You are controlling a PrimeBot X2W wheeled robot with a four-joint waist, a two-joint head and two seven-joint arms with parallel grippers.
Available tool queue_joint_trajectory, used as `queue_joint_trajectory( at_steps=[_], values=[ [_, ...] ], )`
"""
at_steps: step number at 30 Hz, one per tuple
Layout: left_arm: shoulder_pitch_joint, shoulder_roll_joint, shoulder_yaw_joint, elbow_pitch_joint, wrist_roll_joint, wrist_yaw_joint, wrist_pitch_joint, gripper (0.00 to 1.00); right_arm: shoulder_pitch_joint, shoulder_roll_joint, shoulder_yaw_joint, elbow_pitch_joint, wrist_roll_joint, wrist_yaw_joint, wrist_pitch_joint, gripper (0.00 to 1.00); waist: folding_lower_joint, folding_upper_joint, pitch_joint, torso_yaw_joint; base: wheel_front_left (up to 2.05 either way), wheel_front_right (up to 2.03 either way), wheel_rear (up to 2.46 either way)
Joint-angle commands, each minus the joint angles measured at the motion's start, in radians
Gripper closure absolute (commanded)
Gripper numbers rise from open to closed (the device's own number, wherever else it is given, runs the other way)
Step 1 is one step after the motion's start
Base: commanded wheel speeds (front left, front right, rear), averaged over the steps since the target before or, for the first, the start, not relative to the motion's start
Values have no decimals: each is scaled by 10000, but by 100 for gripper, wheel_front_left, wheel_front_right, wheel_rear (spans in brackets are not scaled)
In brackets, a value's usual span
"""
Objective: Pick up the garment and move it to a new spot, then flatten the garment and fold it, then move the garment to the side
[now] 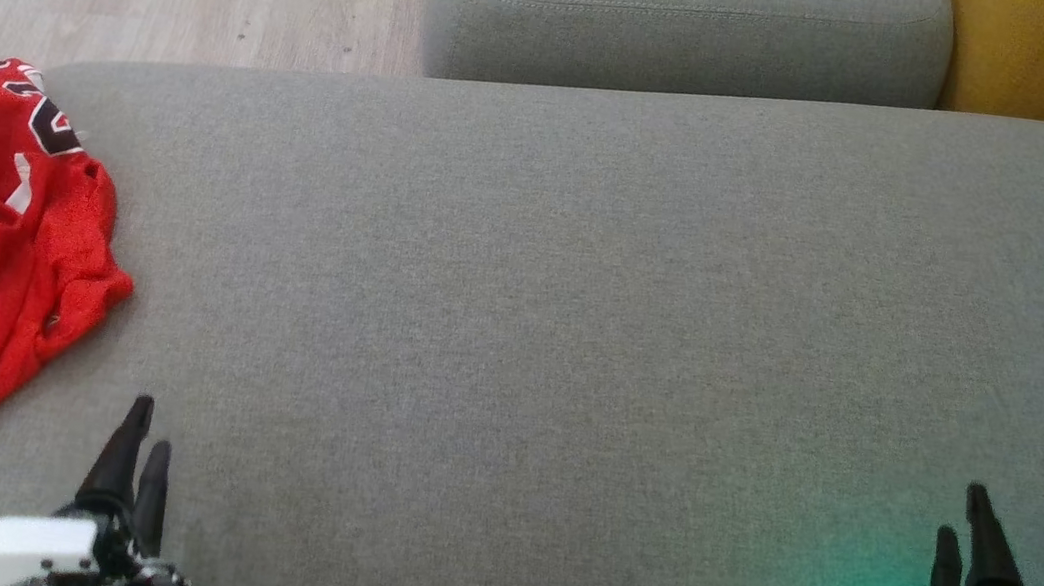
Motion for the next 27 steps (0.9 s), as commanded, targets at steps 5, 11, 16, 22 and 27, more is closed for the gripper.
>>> queue_joint_trajectory(
  at_steps=[5,11,16,22,27],
  values=[
    [-283,59,-206,-358,95,-11,-199,0,-269,-32,246,-323,-168,4,-205,0,0,0,-2,-2,0,0,0],
    [-310,90,-322,-491,582,-15,-349,0,-280,-35,250,-360,-680,8,-353,0,0,0,-20,-2,0,0,0],
    [-316,105,-461,-576,1297,-18,-496,0,-267,-39,222,-389,-1514,11,-501,0,0,0,-60,8,0,0,0],
    [-303,76,-472,-577,2001,-23,-671,0,-230,-43,457,-515,-2572,15,-678,0,0,0,-113,26,0,0,0],
    [-302,79,-509,-670,2636,8,-818,0,-192,-47,578,-620,-3236,18,-826,0,0,0,-159,18,0,0,0]
  ],
)
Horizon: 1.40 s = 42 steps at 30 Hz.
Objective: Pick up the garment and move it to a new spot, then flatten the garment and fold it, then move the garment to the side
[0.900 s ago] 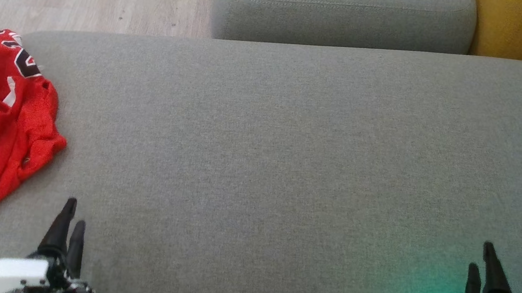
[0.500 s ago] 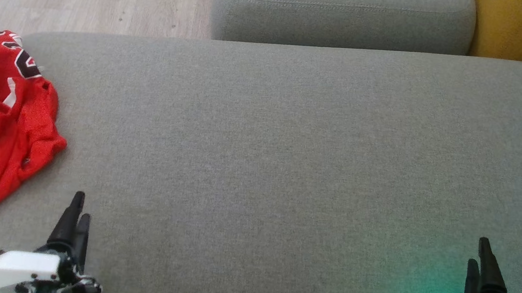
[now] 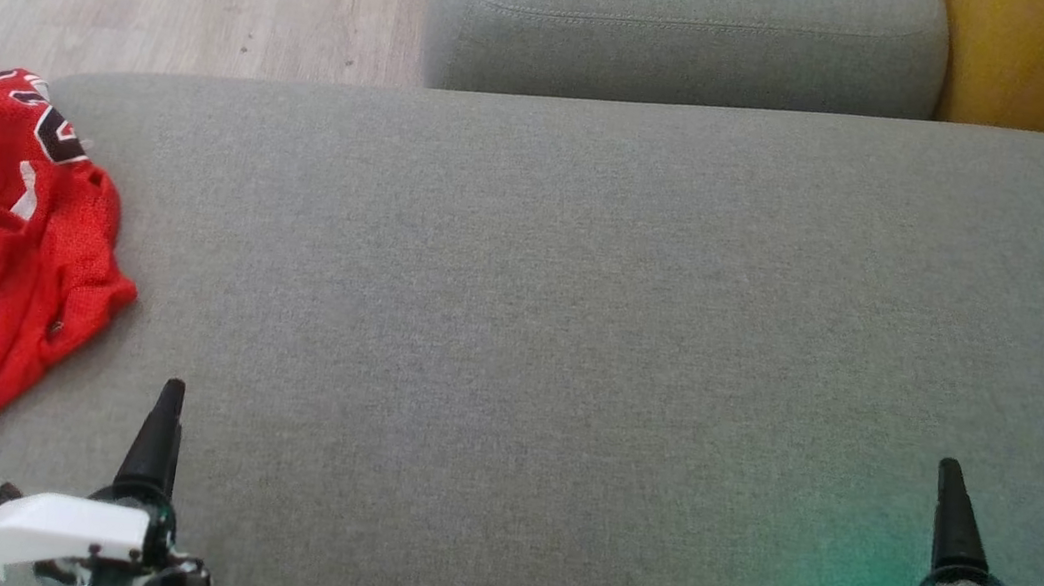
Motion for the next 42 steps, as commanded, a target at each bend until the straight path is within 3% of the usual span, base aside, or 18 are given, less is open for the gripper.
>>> queue_joint_trajectory(
  at_steps=[1,42],
  values=[
    [-413,90,30,-397,299,8,-95,0,-309,-63,97,-391,-357,18,-127,0,0,0,-6,-8,0,0,0],
    [-474,138,-1033,-1542,5735,656,-1293,0,-427,-96,1224,-1589,-5924,44,-1336,0,0,0,192,130,0,0,0]
  ],
)
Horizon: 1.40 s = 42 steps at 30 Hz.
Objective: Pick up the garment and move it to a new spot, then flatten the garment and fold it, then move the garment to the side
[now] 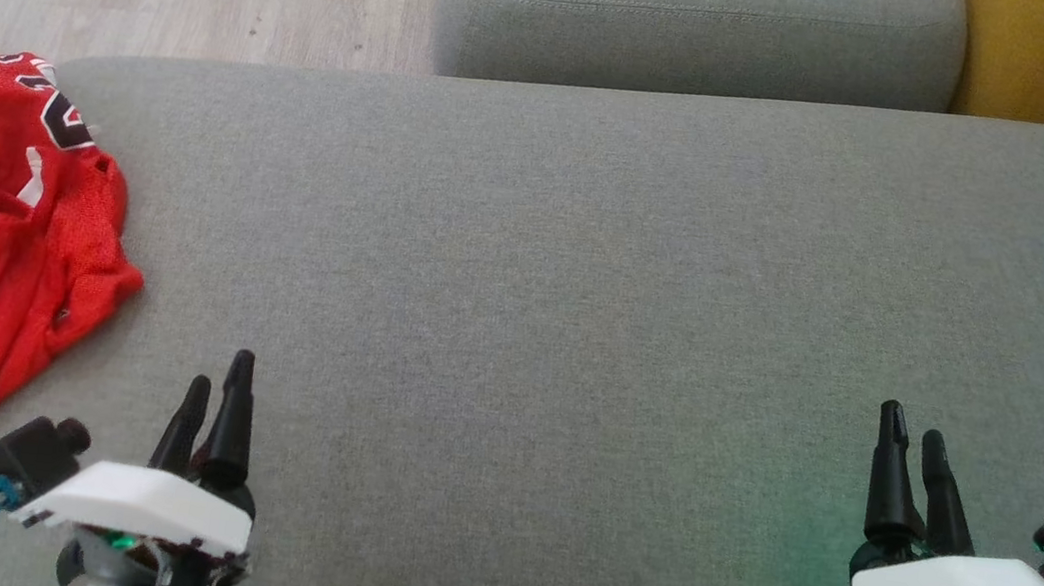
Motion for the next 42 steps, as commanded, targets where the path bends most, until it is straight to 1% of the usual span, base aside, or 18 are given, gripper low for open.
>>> queue_joint_trajectory(
  at_steps=[1,18,25,42],
  values=[
    [-475,122,67,-421,327,12,-124,0,-423,-87,204,-446,-352,45,-137,0,0,0,2,14,0,0,0],
    [-488,142,-475,-691,2391,193,-620,0,-342,-100,628,-721,-2353,55,-638,0,0,0,-111,162,0,0,0],
    [-512,151,-608,-876,3337,365,-825,0,-311,-106,651,-801,-3290,60,-845,0,0,0,-142,174,0,0,0],
    [-552,170,-1025,-1182,5360,523,-1292,0,-363,-118,769,-892,-5319,70,-1316,0,0,0,-98,155,0,0,0]
  ],
)
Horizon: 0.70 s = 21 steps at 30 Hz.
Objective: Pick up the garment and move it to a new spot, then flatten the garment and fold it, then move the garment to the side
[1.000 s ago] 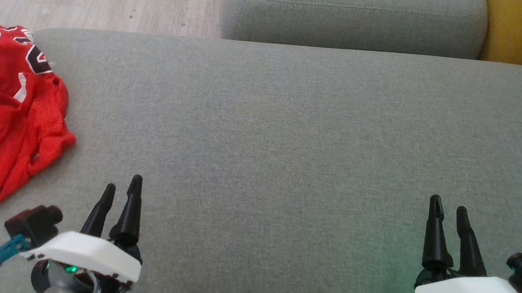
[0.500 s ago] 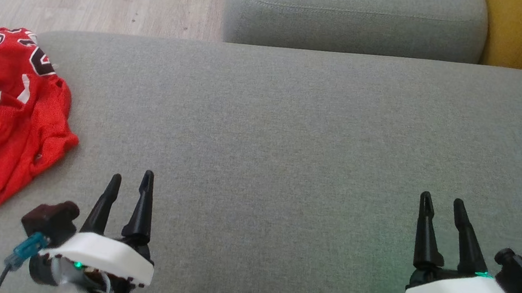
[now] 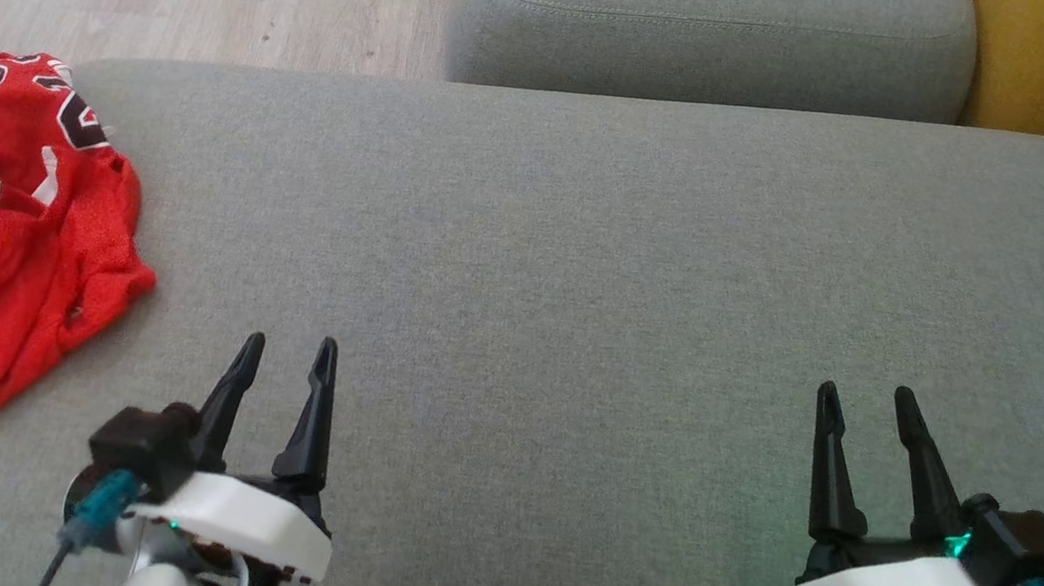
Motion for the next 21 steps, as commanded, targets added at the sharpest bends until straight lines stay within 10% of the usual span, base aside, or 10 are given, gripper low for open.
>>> queue_joint_trajectory(
  at_steps=[1,21],
  values=[
    [-541,110,167,-415,357,79,-176,0,-361,-96,208,-417,-367,69,-159,0,0,0,-2,10,0,0,0],
    [-481,125,-67,-509,1619,81,-559,0,-263,-106,48,-323,-1714,77,-546,0,0,0,-112,45,0,0,0]
  ],
)
